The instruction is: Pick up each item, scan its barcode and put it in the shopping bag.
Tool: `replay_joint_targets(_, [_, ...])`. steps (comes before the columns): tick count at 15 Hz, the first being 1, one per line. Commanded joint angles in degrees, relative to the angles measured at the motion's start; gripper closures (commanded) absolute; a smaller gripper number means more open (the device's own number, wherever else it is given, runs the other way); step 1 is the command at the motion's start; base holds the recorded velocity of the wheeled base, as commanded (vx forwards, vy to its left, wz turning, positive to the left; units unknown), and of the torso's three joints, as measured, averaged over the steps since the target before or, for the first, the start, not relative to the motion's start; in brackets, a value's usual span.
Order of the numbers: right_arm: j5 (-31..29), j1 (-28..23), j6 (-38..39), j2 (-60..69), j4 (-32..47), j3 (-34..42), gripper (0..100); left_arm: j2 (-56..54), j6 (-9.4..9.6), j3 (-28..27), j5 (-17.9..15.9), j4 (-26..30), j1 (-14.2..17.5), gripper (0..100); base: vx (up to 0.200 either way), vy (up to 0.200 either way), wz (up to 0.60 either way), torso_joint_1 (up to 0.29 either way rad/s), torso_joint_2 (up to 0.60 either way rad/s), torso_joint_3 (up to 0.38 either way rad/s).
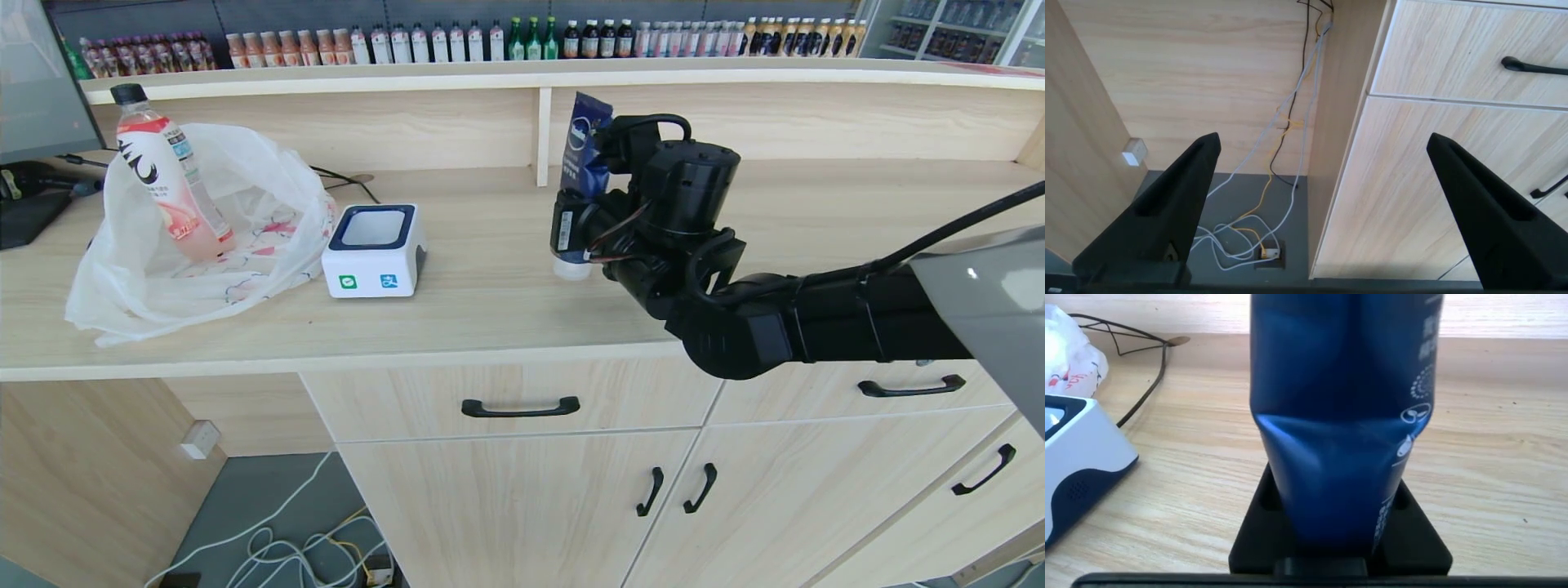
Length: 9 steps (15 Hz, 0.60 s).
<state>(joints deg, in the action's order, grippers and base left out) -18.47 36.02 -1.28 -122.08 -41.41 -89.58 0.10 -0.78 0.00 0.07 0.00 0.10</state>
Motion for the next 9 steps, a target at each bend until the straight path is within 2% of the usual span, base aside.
replay_joint_targets(1, [0.0, -0.2, 0.0, 0.2, -0.1, -0.1, 100, 0.0, -0.01, 0.0, 0.0, 0.0, 0.0, 0, 0.000, 0.000, 0.00, 0.000, 0.00, 0.000])
replay_joint_targets(9, [-0.1, 0.0, -0.3, 1.9, -0.2, 0.2, 100, 0.0, -0.01, 0.0, 0.0, 0.0, 0.0, 0, 0.000, 0.000, 0.00, 0.000, 0.00, 0.000])
